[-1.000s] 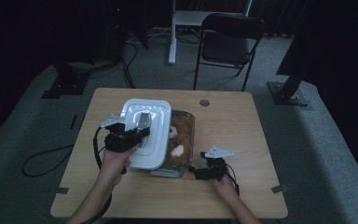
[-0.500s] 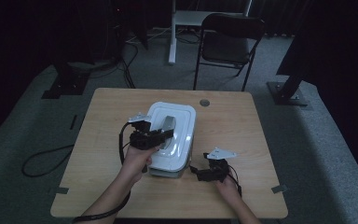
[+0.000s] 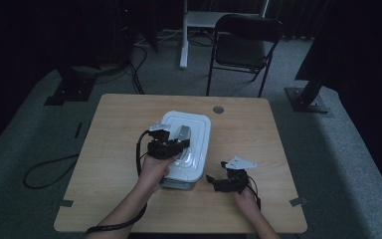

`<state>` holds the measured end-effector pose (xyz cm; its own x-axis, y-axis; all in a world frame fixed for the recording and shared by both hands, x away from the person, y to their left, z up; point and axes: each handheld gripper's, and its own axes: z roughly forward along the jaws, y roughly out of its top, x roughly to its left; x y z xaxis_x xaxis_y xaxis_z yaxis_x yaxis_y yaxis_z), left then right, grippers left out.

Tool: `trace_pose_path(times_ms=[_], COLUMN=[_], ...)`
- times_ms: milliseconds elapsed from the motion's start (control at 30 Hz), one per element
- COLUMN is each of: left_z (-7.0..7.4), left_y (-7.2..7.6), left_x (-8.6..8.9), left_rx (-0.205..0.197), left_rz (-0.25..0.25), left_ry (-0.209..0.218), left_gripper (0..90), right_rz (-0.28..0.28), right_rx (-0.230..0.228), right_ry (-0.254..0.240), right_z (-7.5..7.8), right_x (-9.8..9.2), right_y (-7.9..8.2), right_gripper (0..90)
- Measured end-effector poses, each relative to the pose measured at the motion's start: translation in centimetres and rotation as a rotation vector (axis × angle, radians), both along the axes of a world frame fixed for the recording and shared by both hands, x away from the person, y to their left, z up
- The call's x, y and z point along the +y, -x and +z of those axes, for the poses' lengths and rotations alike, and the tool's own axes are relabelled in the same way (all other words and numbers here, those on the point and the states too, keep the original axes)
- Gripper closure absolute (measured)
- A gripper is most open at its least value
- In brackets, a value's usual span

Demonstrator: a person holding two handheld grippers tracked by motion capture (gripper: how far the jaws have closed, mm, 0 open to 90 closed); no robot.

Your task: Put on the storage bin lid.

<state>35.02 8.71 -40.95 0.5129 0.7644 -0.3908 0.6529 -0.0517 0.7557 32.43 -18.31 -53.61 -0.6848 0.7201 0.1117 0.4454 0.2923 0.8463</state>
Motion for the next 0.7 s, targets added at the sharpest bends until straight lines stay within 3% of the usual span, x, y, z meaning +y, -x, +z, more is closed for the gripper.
trace_pose_path(times_ms=[333,533,633,700], left_z=[-0.34,-0.8,-0.84,-0.87], left_y=[-0.2,-0.44,-0.36,-0.38], left_x=[-0.53,-0.35,-0.34,-0.52], left_rx=[0.0,0.039,0.023,0.019], left_rz=[0.024,0.038,0.058,0.05], left_ry=[-0.015,-0.013,-0.043,-0.064], left_gripper=[71.2,70.8,67.7,60.4], right_rz=[-0.004,-0.01,-0.013,-0.015], right_rx=[0.002,0.002,0.002,0.001], right_ry=[0.0,-0.002,0.0,0.004], right_z=[-0.06,-0.05,-0.09,-0.1], right_x=[-0.19,-0.4,-0.47,-0.56], right_y=[-0.02,-0.02,-0.02,-0.05], right_gripper=[13.6,13.6,13.6,13.7])
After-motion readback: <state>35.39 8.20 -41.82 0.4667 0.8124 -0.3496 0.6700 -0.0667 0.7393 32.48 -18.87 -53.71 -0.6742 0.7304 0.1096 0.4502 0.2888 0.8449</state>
